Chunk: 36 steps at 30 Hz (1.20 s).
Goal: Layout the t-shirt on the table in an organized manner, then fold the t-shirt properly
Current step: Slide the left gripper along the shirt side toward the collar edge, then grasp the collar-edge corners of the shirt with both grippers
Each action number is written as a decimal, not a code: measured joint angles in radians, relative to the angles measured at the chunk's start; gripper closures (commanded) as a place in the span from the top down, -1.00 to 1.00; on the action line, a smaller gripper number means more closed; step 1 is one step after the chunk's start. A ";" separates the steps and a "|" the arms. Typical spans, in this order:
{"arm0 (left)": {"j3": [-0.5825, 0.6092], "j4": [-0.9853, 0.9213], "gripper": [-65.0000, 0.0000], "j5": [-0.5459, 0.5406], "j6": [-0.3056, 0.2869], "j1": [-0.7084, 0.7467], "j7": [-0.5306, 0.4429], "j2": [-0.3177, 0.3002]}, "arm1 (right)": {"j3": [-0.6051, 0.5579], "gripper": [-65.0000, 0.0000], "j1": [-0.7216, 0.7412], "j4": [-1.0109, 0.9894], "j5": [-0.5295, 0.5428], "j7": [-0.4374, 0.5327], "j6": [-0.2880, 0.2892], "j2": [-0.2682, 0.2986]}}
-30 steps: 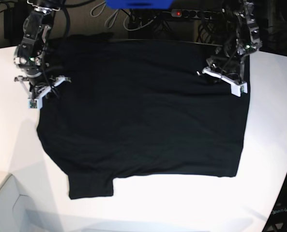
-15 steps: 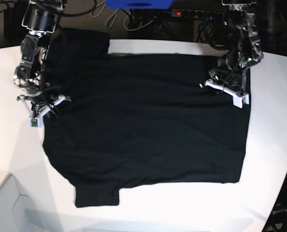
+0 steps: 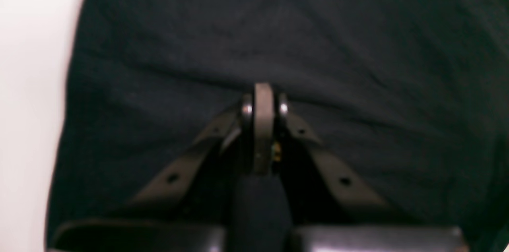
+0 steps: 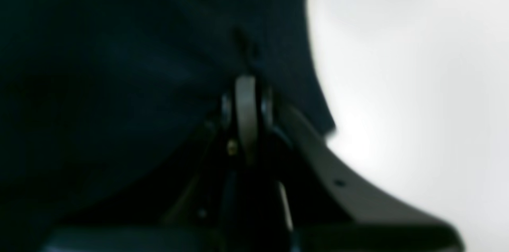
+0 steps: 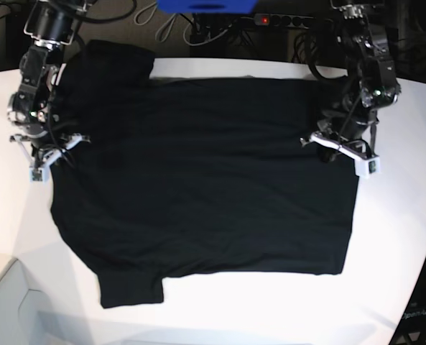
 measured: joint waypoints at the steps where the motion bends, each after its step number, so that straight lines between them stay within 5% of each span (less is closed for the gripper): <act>1: 0.000 0.025 -1.00 0.000 0.001 0.027 0.003 0.001 | 0.007 -1.00 -0.023 0.036 -0.007 -0.006 -0.006 -0.006; 20: -0.005 -0.148 -1.00 -0.010 -0.008 0.082 -0.010 -0.099 | 0.001 -1.00 -0.182 0.148 0.010 0.011 -0.008 -0.037; 36: -0.085 -0.095 -1.00 0.000 -0.002 0.035 0.014 -0.103 | 0.040 -1.00 -0.249 0.212 0.007 0.005 -0.011 -0.085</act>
